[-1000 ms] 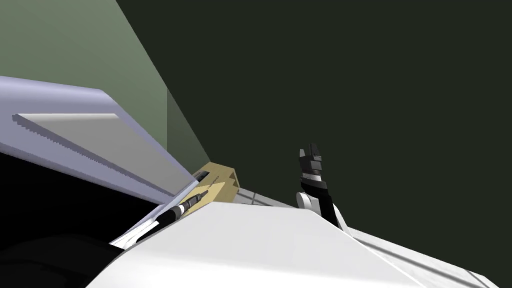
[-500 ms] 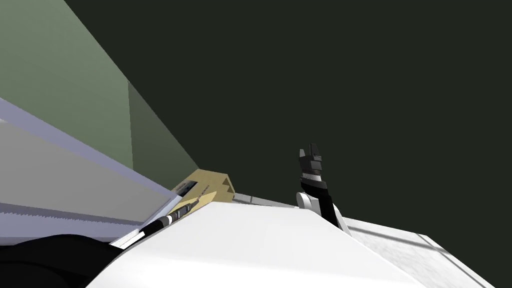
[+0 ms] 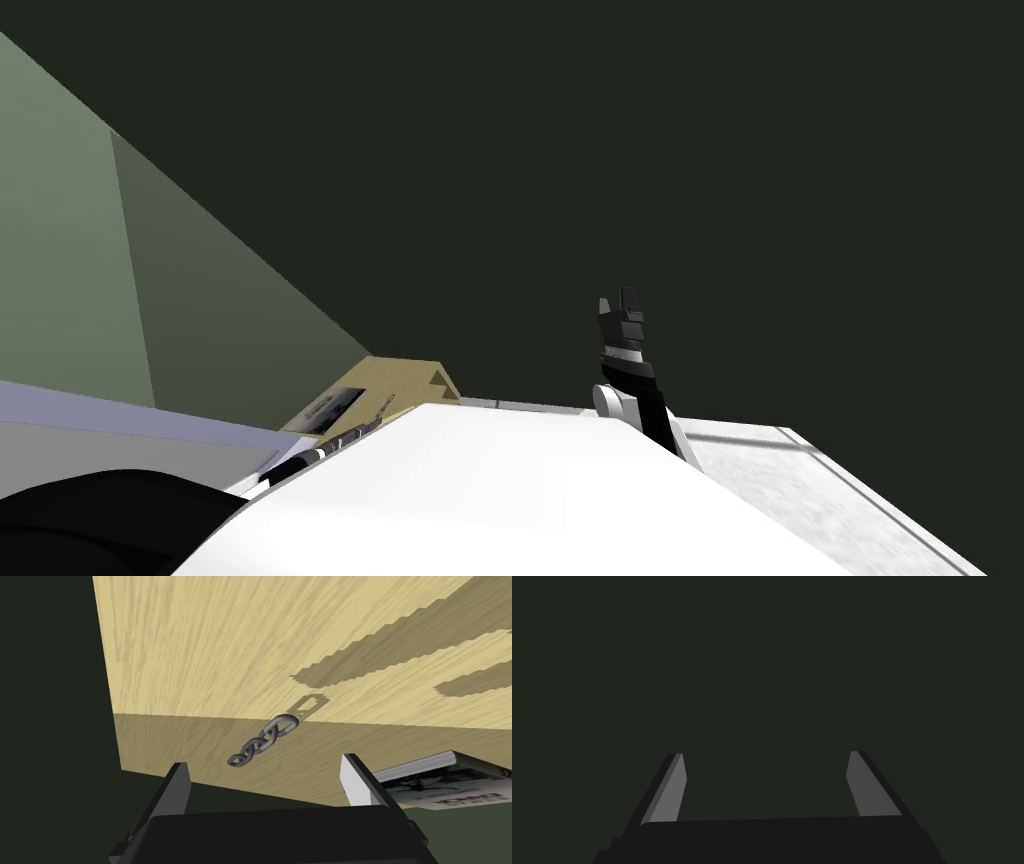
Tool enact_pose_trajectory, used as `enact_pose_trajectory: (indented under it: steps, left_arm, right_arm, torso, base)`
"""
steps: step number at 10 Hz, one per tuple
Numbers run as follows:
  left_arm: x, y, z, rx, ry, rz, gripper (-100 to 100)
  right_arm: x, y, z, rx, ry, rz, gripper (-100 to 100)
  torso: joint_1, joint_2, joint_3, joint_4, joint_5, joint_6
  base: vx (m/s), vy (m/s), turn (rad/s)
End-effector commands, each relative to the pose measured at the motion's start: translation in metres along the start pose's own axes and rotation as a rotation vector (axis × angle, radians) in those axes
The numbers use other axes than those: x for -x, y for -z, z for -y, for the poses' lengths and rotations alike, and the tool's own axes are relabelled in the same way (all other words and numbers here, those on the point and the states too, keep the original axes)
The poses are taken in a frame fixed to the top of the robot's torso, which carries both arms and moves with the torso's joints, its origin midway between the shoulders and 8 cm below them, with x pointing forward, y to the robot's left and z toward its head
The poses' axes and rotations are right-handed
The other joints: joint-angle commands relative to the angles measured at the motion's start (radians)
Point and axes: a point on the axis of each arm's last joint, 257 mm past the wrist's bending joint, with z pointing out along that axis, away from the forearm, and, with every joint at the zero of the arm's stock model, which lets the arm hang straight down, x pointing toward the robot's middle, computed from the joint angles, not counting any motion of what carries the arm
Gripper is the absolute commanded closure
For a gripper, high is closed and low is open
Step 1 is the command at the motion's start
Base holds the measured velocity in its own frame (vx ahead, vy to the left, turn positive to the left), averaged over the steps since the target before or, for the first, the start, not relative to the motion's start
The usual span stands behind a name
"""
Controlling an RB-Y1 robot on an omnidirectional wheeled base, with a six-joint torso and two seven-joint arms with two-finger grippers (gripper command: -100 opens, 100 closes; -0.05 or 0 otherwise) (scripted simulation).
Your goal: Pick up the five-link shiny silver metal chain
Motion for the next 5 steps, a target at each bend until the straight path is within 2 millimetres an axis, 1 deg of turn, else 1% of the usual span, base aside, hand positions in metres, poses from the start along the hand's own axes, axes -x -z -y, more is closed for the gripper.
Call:
enact_pose_trajectory:
  steps: [1,2,3,4,5]
  left_arm:
    - [-0.013,0.005,-0.019,0.040,-0.009,-0.029,-100]
    - [-0.020,0.006,-0.027,0.058,-0.013,-0.044,-100]
    - [-0.020,0.006,-0.027,0.058,-0.013,-0.044,-100]
    - [-0.025,0.008,-0.033,0.072,-0.016,-0.056,-100]
    - [-0.035,0.010,-0.041,0.093,-0.019,-0.075,-100]
  right_arm:
    - [0.000,0.000,0.000,0.000,0.000,0.000,0]
    - [0.000,0.000,0.000,0.000,0.000,0.000,0]
    - [0.000,0.000,0.000,0.000,0.000,0.000,0]
    - [0.000,0.000,0.000,0.000,0.000,0.000,0]
    - [0.000,0.000,0.000,0.000,0.000,0.000,0]
  torso:
    - [0.000,0.000,0.000,0.000,0.000,0.000]
    - [0.000,-0.001,-0.001,0.000,0.000,0.000]
    - [0.000,-0.001,-0.001,0.000,0.000,-0.001]
    - [0.000,0.000,0.000,0.000,0.000,-0.001]
    - [0.000,0.002,0.001,0.000,0.000,-0.001]
  base:
    - [0.108,-0.007,-0.187]
    - [0.116,-0.006,-0.151]
    - [0.077,-0.002,-0.040]
    - [0.053,0.000,-0.065]
    - [0.073,-0.008,-0.160]
